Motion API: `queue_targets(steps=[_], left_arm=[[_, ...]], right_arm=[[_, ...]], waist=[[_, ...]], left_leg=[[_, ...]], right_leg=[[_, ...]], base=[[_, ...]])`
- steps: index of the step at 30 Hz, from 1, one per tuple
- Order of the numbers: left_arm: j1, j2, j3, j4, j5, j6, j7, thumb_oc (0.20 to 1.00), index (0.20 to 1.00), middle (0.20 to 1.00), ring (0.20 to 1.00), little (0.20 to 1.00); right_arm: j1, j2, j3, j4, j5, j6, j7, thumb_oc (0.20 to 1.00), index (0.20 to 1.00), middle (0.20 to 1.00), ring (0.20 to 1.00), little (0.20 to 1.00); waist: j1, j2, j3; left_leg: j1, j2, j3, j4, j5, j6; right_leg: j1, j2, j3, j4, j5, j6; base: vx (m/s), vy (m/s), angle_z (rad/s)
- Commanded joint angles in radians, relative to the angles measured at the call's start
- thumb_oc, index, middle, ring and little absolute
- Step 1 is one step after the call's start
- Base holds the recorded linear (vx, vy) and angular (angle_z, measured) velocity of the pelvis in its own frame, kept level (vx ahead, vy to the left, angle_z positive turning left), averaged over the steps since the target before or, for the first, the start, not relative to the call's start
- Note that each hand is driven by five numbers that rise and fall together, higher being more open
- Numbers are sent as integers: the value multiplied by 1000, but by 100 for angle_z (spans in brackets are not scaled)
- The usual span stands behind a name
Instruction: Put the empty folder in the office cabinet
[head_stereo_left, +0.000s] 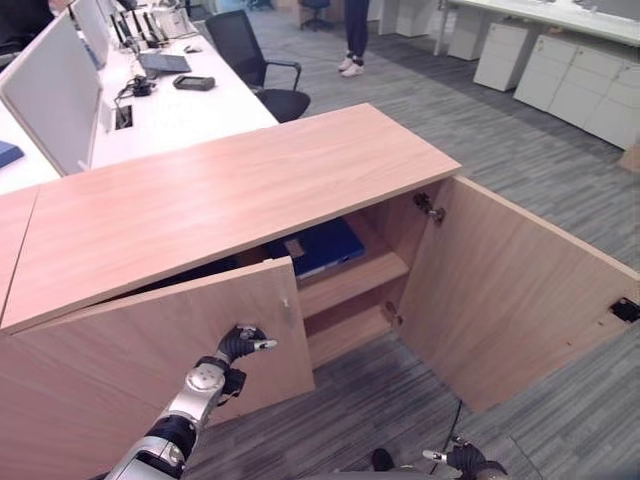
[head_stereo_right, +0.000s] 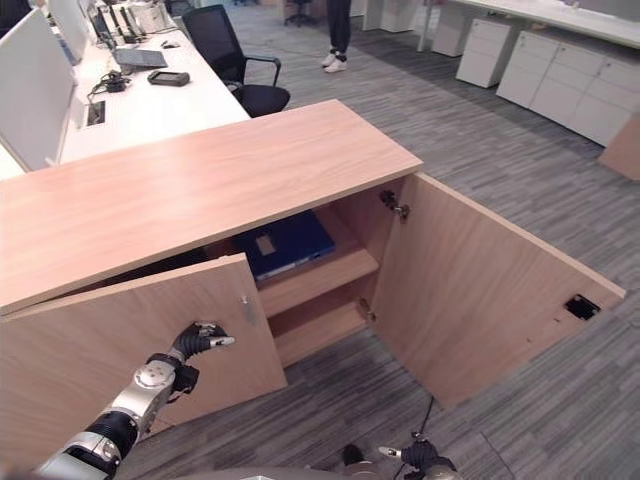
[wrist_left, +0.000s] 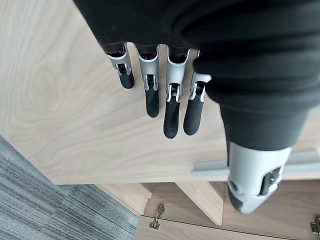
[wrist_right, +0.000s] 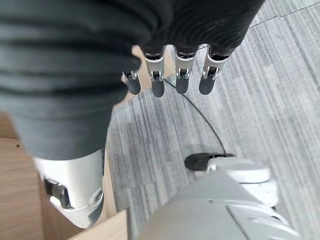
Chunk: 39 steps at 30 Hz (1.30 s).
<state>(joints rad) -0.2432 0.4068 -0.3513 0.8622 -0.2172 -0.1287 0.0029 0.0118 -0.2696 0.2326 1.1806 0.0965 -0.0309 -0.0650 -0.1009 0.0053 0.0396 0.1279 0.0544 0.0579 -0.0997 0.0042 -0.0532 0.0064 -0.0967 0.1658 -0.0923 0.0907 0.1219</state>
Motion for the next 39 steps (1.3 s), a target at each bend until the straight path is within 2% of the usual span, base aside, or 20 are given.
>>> queue_targets(steps=[1, 11, 13, 14, 15, 16, 17, 18, 19, 22, 26, 30, 32, 33, 34, 37, 38, 39], left_arm=[[-172, 36, 64, 77, 0, -62, 34, 1000, 1000, 1000, 1000, 1000], [-47, -28, 64, 54, 20, -58, 14, 1000, 1000, 1000, 1000, 1000], [-7, -52, 50, 90, 41, -48, 2, 1000, 1000, 1000, 1000, 1000], [-3, -59, 47, 103, 41, -43, -2, 1000, 1000, 1000, 1000, 1000], [-4, -59, 47, 103, 41, -43, -2, 1000, 1000, 1000, 1000, 1000], [7, -63, 44, 117, 43, -38, -6, 1000, 1000, 1000, 1000, 1000], [23, -61, 46, 124, 52, -33, -11, 1000, 1000, 1000, 1000, 1000], [48, -65, 49, 141, 65, -28, -17, 1000, 1000, 1000, 1000, 1000], [86, -71, 61, 187, 100, -21, -22, 1000, 1000, 1000, 1000, 1000], [112, -85, 63, 219, 122, -18, -26, 1000, 1000, 1000, 1000, 1000], [156, -116, 86, 319, 174, 0, -21, 1000, 1000, 1000, 1000, 1000], [164, -129, 89, 348, 191, 8, -22, 1000, 1000, 1000, 1000, 1000], [170, -131, 93, 363, 202, 13, -24, 1000, 1000, 1000, 1000, 1000], [176, -133, 103, 368, 194, 19, -27, 1000, 1000, 1000, 1000, 1000], [176, -133, 104, 368, 194, 19, -27, 1000, 1000, 1000, 1000, 1000], [183, -132, 118, 367, 179, 27, -24, 1000, 1000, 1000, 1000, 1000], [183, -135, 120, 368, 173, 26, -23, 1000, 1000, 1000, 1000, 1000], [185, -137, 116, 368, 168, 27, -23, 1000, 1000, 1000, 1000, 1000]], right_arm=[[-34, -13, -6, 22, -11, -7, -2, 1000, 1000, 1000, 1000, 1000], [-46, -12, -61, 39, 30, -6, -6, 1000, 1000, 1000, 1000, 1000], [-70, -22, -97, 45, 61, -5, -17, 1000, 1000, 1000, 1000, 1000], [-83, -26, -104, 46, 67, -3, -23, 1000, 1000, 1000, 1000, 1000], [-84, -26, -105, 47, 67, -3, -23, 1000, 1000, 1000, 1000, 1000], [-90, -31, -111, 50, 69, -4, -29, 1000, 1000, 1000, 1000, 1000], [-92, -36, -116, 53, 69, -5, -35, 1000, 1000, 1000, 1000, 1000], [-93, -37, -118, 57, 68, -4, -36, 1000, 1000, 1000, 1000, 1000], [-95, -38, -123, 68, 64, -2, -39, 1000, 1000, 1000, 1000, 1000], [-88, -48, -128, 74, 63, 1, -43, 1000, 1000, 1000, 1000, 1000], [-87, -75, -132, 98, 65, 0, -47, 1000, 1000, 1000, 1000, 1000], [-99, -94, -139, 109, 76, 0, -46, 1000, 1000, 1000, 1000, 1000], [-106, -105, -144, 119, 86, 0, -43, 1000, 1000, 1000, 1000, 1000], [-114, -116, -144, 127, 89, -1, -40, 1000, 1000, 1000, 1000, 1000], [-114, -117, -143, 127, 89, -1, -40, 1000, 1000, 1000, 1000, 1000], [-124, -129, -134, 129, 90, -1, -41, 1000, 1000, 1000, 1000, 1000], [-128, -133, -136, 131, 92, 0, -41, 1000, 1000, 1000, 1000, 1000], [-127, -137, -141, 133, 99, 3, -41, 1000, 1000, 1000, 1000, 1000]], waist=[[-1, -4, -2], [9, -7, 11], [14, 2, 42], [22, 8, 61], [21, 8, 61], [36, 18, 74], [49, 28, 77], [57, 32, 74], [63, 24, 64], [66, 16, 56], [40, 38, 40], [25, 59, 45], [15, 68, 50], [6, 72, 60], [6, 74, 61], [16, 69, 93], [25, 64, 95], [34, 59, 103]], left_leg=[[12, -5, 21, 12, -67, -20], [13, -17, 45, 13, -72, -8], [-2, -8, 58, 14, -64, -4], [-11, -2, 70, 16, -62, -5], [-11, -3, 69, 16, -62, -5], [-21, 9, 88, 20, -58, -10], [-31, 21, 110, 22, -52, -13], [-38, 28, 134, 23, -47, -16], [-38, 32, 169, 24, -47, -19], [-30, 32, 193, 26, -48, -23], [-10, 65, 226, 33, -29, -52], [-3, 92, 254, 52, -19, -71], [-8, 115, 270, 92, -18, -86], [-21, 142, 281, 164, -13, -100], [-23, 145, 280, 170, -16, -102], [-56, 175, 232, 309, 19, -108], [-76, 169, 199, 330, 48, -109], [-99, 149, 148, 351, 38, -102]], right_leg=[[32, -68, -36, 87, -108, 103], [13, -88, -59, 101, -92, 113], [-38, -79, -100, 179, -94, 114], [-64, -88, -148, 215, -94, 119], [-65, -89, -148, 218, -96, 119], [-76, -121, -247, 242, -99, 119], [-70, -161, -357, 252, -105, 104], [-63, -190, -435, 260, -105, 87], [-53, -210, -481, 245, -89, 82], [-34, -206, -470, 189, -68, 89], [8, -136, -419, 57, -57, 79], [21, -104, -395, 31, -64, 69], [29, -87, -385, 28, -76, 59], [35, -71, -373, 27, -90, 44], [36, -69, -373, 27, -90, 43], [57, -38, -339, 24, -113, 17], [56, -35, -333, 21, -113, 12], [64, -37, -329, 21, -118, 9]], base=[[-32, 24, -6], [-34, 24, -6], [-182, -20, -12], [-137, -16, -29], [-147, -40, -33], [-135, -67, -37], [-177, -99, -38], [-145, -145, -113], [-75, -158, -127], [10, -128, -86], [65, -213, -61], [32, -160, -57], [36, -162, -32], [40, -157, -10], [27, -181, -14], [26, -124, -36], [38, -76, -56], [41, -59, -64]])
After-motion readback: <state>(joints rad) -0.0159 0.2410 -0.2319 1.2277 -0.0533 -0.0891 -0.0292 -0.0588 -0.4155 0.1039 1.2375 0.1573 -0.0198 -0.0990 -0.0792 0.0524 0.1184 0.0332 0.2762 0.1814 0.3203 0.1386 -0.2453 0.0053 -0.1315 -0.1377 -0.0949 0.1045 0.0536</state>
